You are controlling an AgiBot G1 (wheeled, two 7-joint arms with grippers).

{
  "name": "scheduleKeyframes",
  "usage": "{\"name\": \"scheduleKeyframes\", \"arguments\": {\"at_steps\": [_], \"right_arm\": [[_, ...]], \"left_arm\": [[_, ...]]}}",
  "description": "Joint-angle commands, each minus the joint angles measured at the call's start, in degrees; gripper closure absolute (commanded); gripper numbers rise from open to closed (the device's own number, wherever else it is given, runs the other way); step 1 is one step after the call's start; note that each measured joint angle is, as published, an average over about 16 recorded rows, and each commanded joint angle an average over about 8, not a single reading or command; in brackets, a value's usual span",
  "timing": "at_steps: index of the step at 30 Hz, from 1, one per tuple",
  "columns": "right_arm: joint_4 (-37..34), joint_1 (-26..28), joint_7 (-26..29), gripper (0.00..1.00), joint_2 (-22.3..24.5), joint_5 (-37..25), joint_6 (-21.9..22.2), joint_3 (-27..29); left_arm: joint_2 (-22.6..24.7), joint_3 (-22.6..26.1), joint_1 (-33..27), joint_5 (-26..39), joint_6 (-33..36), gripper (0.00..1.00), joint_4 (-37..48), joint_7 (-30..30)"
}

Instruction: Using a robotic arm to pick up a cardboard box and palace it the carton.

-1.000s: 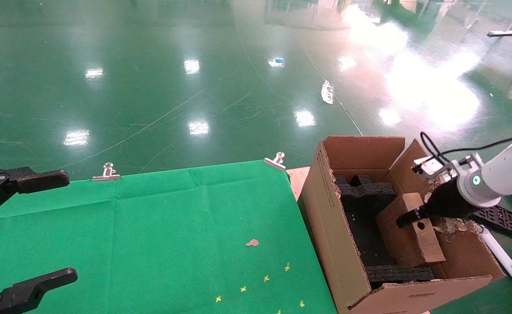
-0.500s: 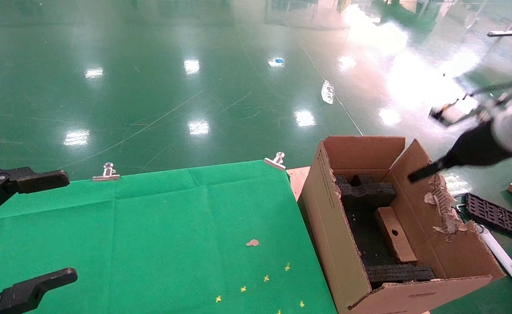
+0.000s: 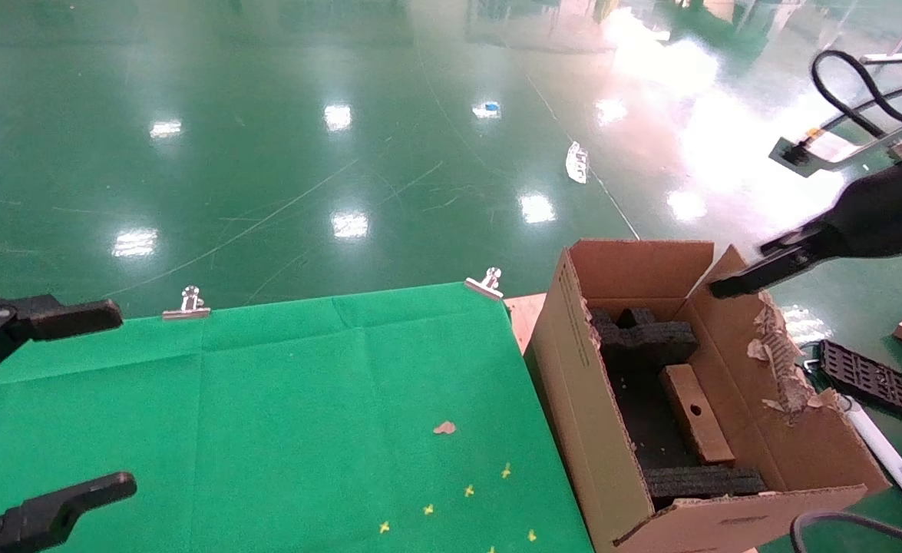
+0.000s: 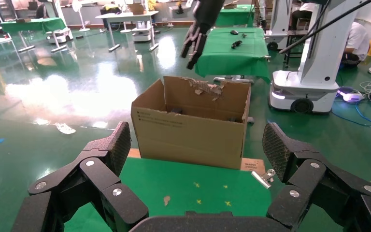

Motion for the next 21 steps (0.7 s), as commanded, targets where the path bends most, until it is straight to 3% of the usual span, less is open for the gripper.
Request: {"name": "scheduleKeyframes", "arguments": {"at_steps": [1, 21], "right_arm": [[1.6, -1.0, -0.5, 0.00, 0.4, 0.4, -0.6, 2.0], [23.1, -24.9, -6.2, 0.00, 2.6, 5.9, -1.9, 35.2]], "left_arm": [[0.0, 0.0, 0.0, 0.0, 0.0, 0.00, 0.0, 0.0], [0.0, 0.1, 0.0, 0.0, 0.0, 0.00, 0.0, 0.0]]}}
